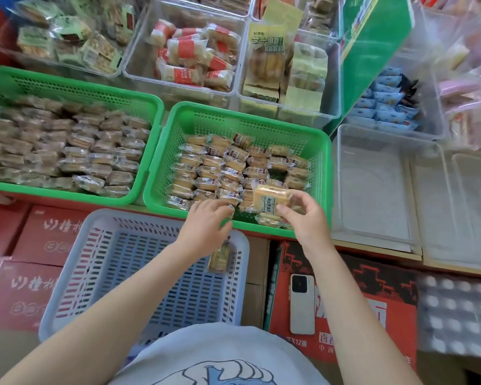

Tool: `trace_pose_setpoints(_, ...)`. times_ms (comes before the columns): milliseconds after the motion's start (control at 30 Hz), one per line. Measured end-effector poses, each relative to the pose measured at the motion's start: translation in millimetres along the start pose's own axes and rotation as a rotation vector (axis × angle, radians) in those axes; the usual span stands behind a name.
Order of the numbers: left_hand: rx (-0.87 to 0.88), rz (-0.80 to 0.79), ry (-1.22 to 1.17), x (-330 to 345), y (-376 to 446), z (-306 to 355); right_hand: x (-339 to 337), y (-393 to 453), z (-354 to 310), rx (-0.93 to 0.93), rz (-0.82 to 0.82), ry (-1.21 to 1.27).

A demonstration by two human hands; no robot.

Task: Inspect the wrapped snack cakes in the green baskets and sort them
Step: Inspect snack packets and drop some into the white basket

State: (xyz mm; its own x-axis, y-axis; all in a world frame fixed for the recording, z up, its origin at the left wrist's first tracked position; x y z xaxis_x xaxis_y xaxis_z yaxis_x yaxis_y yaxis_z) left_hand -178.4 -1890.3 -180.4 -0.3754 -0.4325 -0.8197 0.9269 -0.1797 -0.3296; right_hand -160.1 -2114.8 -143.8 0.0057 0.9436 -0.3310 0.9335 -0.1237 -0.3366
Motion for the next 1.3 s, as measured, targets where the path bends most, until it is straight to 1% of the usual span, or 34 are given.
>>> trace_pose_setpoints(67,-0.028,-0.095,0.147,11.8,2.3,-7.5,12.8,3.0,-0.5,-0.051,-0.107,-0.111)
trace_pose_setpoints(133,-0.015,-0.085,0.211,17.5,1.9,-12.5,25.7,5.0,-0.6,-0.116,-0.21,-0.278)
trace_pose_setpoints(233,-0.001,-0.056,0.201,18.7,2.5,-15.9,35.6,8.3,-2.5,-0.352,-0.303,-0.786)
trace_pose_setpoints(267,-0.001,-0.056,0.198,18.8,3.3,-16.8,35.8,10.2,-2.7,-0.428,-0.321,-0.921)
trace_pose_setpoints(300,-0.001,-0.056,0.199,18.9,3.8,-17.1,35.5,11.6,-3.6,-0.478,-0.34,-1.01)
trace_pose_setpoints(367,-0.004,-0.063,0.206,19.0,4.6,-17.5,38.0,12.5,-5.2,-0.533,-0.378,-1.099)
trace_pose_setpoints(433,-0.013,-0.074,0.197,20.4,5.8,-18.9,43.3,12.3,-8.3,-0.551,-0.409,-1.103)
trace_pose_setpoints(500,-0.019,-0.072,0.173,21.3,6.8,-19.5,49.5,16.6,-12.2,-0.507,-0.457,-1.082)
trace_pose_setpoints(600,-0.023,-0.066,0.166,21.4,7.1,-18.0,54.6,32.5,-18.0,-0.293,-0.563,-0.977)
trace_pose_setpoints(667,-0.03,-0.065,0.149,20.1,6.5,-16.3,58.0,39.8,-14.8,-0.223,-0.608,-0.963)
trace_pose_setpoints(733,-0.016,-0.065,0.147,19.3,6.1,-14.2,61.8,42.1,-6.2,-0.214,-0.562,-1.01)
trace_pose_setpoints(867,0.045,-0.116,0.201,22.6,9.1,-5.9,63.9,47.7,11.3,-0.149,-0.375,-1.082)
trace_pose_setpoints(933,0.057,-0.137,0.247,24.5,13.7,-2.0,60.7,51.8,13.1,-0.122,-0.319,-1.107)
trace_pose_setpoints(1000,0.056,-0.153,0.279,24.8,18.9,1.9,56.5,54.3,13.3,-0.092,-0.313,-1.06)
trace_pose_setpoints(1100,0.035,-0.202,0.329,22.8,25.2,5.8,51.2,58.0,15.9,-0.032,-0.252,-0.861)
trace_pose_setpoints(1200,0.026,-0.235,0.366,20.2,28.8,8.2,52.9,59.0,19.7,-0.055,-0.224,-0.863)
trace_pose_setpoints(1300,0.027,-0.245,0.374,18.9,30.0,8.2,59.9,60.1,22.9,-0.089,-0.241,-0.921)
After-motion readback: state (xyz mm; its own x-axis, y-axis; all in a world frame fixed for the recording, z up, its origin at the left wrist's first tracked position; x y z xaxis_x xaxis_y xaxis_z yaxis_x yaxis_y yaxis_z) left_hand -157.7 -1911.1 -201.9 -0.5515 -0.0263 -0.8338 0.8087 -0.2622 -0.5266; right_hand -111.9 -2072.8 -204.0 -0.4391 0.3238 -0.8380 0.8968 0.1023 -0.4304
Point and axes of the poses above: each hand's wrist, its own y-axis towards the middle knuckle, its own x-axis out of the palm, z = x × y, the point moved 2 cm from there along y, towards the middle knuckle, and after that the axes turned 4 degrees about -x, right-handed, at the moved point
